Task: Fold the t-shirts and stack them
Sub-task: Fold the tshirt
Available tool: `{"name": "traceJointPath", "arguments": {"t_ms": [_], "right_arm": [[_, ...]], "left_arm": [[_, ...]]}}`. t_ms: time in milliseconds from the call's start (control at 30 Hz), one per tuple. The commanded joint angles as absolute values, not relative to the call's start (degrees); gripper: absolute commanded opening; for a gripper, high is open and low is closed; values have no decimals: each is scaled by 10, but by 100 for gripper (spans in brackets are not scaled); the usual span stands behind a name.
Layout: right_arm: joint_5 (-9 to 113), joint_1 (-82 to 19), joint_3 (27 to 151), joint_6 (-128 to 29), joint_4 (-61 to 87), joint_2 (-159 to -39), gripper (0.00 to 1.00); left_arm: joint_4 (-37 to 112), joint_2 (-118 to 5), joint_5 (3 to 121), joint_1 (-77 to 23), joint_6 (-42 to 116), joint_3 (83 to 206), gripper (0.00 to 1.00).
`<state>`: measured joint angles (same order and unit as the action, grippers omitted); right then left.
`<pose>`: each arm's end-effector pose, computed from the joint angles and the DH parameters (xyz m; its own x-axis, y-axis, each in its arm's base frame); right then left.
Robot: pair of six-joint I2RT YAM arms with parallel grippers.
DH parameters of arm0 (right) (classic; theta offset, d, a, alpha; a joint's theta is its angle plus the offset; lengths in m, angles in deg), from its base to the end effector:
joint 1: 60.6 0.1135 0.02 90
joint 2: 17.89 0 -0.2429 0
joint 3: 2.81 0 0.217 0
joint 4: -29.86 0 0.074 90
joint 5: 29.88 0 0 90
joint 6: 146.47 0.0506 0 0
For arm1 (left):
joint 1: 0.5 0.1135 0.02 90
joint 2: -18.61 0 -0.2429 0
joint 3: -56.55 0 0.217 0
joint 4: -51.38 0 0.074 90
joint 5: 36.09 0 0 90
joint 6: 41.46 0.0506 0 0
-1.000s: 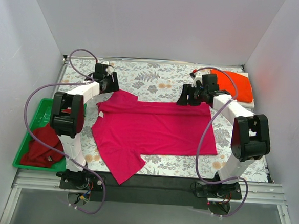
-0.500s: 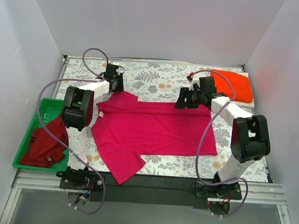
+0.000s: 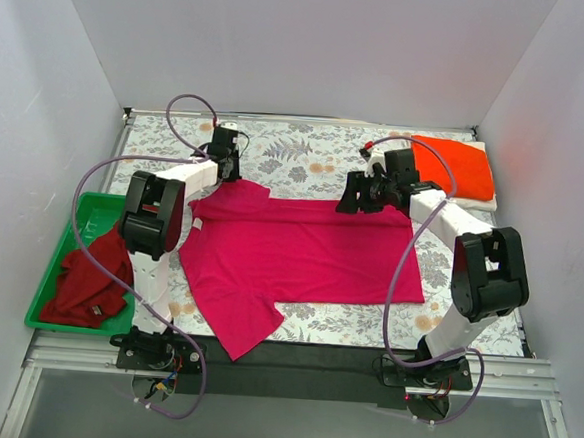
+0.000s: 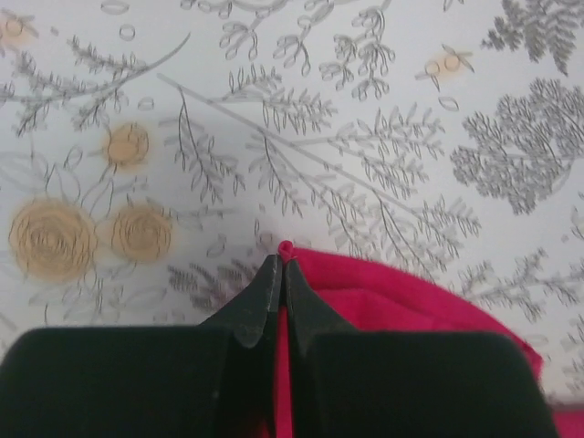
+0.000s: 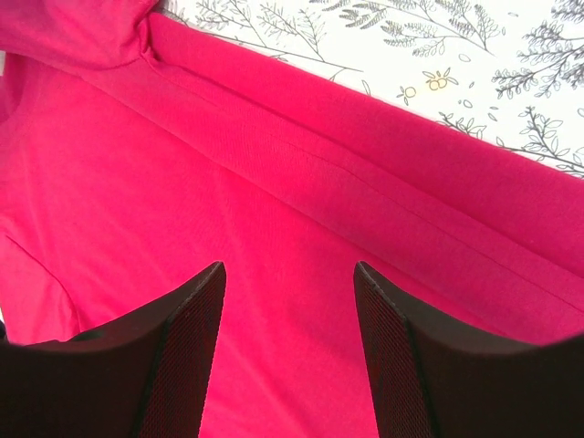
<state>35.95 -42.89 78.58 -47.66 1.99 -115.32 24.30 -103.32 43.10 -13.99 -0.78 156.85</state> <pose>0.3238 0.1252 0.2111 -0.7384 -0.0891 -0.6684 -0.4508 0.8025 0.3910 0.4221 -0.0915 0.1467 -0.5588 -0.6320 -0.5370 -0.4832 0.7743 -0.4086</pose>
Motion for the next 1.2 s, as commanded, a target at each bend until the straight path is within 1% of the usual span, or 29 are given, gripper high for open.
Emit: {"name": "traceJointPath", "arguments": {"t_ms": [0,100,167,367,567,633,767,833,933,1033,1100,1167], "right_arm": [[359,-424,779,-484,42,-1110,55],[360,-422,773,-483,43,-1100,55],[360,-421,767,-486,43,-1092,55],[352,-416,754,-486,50,-1082,55],[349,-410,749,-485,53,-1079,55],[350,-407,749,-486,53,-1076,55],[350,-405,749,-487,53,-1078,55],[349,-400,752,-487,54,-1083,55],[346,-394,758,-490,53,-1091,55],[345,-384,767,-494,53,-1102,55],[348,-373,772,-494,53,-1109,55],[349,-367,781,-494,53,-1122,55]], "left_arm": [[192,-887,404,-173,-48,1527,0],[142,-828,413,-179,-100,1499,0],[120,-780,417,-179,-136,1459,0],[48,-673,471,-182,-212,1383,0],[24,-604,556,-192,-283,1304,2],[23,-579,563,-197,-304,1271,2],[28,-550,592,-202,-325,1222,2],[33,-542,610,-204,-332,1195,5],[42,-539,628,-211,-344,1166,11],[50,-537,639,-215,-350,1140,14],[62,-536,648,-218,-357,1134,13],[74,-537,659,-225,-364,1137,8]]}}
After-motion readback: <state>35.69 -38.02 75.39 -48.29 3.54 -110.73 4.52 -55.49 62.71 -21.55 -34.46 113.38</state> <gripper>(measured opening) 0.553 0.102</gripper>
